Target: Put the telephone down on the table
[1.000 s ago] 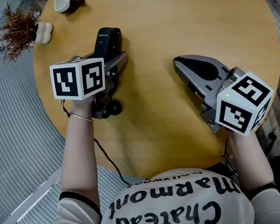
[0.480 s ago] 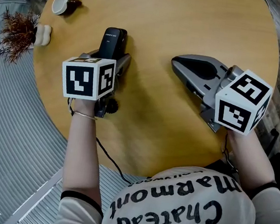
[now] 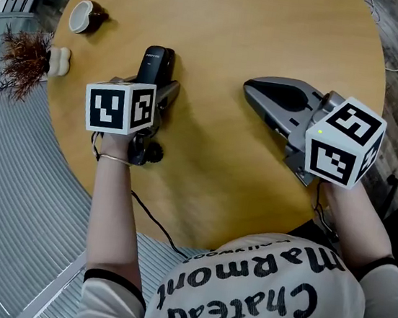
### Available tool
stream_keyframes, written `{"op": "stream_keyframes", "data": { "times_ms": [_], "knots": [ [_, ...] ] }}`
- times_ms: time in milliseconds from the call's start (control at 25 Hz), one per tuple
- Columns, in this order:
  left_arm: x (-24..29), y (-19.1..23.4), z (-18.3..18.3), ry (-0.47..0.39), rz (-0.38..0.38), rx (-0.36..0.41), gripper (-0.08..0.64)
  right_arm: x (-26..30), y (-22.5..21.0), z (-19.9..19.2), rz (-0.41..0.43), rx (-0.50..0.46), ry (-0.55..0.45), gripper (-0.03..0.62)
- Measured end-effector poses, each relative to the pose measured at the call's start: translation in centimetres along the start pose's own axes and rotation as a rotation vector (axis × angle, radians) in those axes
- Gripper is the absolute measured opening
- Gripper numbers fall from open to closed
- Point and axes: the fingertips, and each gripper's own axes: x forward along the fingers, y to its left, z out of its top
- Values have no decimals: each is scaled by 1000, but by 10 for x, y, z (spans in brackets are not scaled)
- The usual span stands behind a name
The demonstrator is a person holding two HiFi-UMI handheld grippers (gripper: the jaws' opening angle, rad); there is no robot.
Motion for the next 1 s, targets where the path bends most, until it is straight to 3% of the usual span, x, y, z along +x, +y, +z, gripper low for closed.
{"op": "stream_keyframes", "data": {
  "times_ms": [600, 1000],
  "knots": [
    [3, -4, 1, 7, -17, -7, 279, -51, 11, 17, -104, -18, -69, 15],
    [9, -2, -4, 18, -35, -31, 361, -79, 26, 16, -158, -15, -111, 15]
  ]
}}
